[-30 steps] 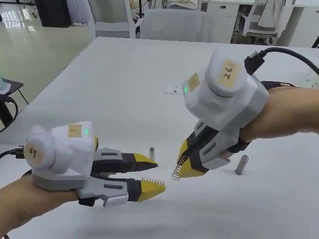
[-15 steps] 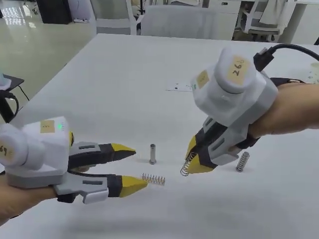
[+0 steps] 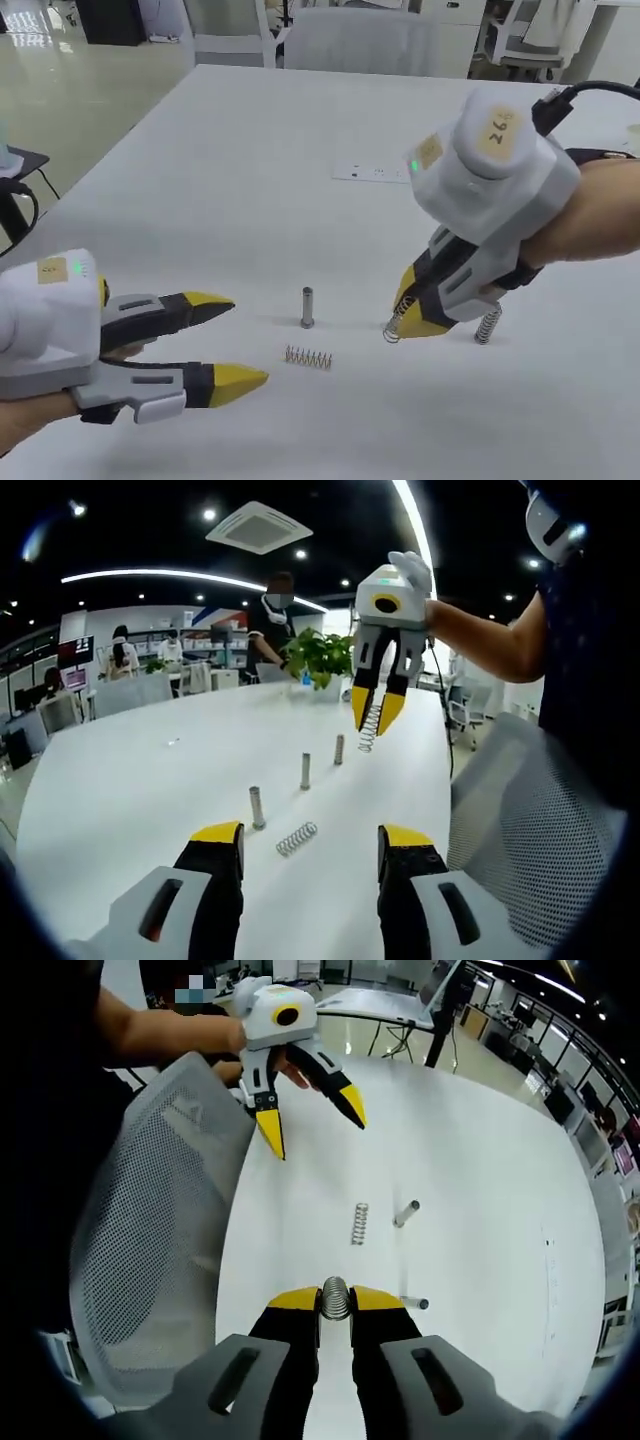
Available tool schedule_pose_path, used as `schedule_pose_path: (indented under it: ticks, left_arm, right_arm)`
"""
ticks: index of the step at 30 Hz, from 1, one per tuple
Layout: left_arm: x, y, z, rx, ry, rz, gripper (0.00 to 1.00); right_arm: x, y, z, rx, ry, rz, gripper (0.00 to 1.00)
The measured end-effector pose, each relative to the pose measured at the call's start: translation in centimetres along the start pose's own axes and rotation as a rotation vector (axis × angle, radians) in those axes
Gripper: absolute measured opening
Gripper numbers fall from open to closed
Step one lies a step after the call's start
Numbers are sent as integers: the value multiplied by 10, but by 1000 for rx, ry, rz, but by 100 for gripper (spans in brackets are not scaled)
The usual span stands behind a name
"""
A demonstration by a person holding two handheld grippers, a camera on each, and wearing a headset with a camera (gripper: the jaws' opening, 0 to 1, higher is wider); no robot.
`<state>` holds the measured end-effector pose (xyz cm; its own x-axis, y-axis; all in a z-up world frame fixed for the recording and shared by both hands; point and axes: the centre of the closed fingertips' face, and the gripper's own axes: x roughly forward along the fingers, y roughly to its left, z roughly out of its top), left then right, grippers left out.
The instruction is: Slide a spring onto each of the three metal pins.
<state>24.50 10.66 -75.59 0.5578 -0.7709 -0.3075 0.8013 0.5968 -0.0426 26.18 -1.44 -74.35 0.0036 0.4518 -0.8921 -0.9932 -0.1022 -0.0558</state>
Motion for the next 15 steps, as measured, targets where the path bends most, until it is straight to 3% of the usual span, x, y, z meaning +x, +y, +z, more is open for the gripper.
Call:
schedule_pose_path:
  ticks: [7,15]
  left_arm:
    - [-4,-3,-12,-16,20,13,50]
    - [-4,-6,-14,-30,15,21,51]
  right_arm:
    - [-8,-9,-12,19,21,-24,9]
    - [-12,-22,-25,39,45,-42,9]
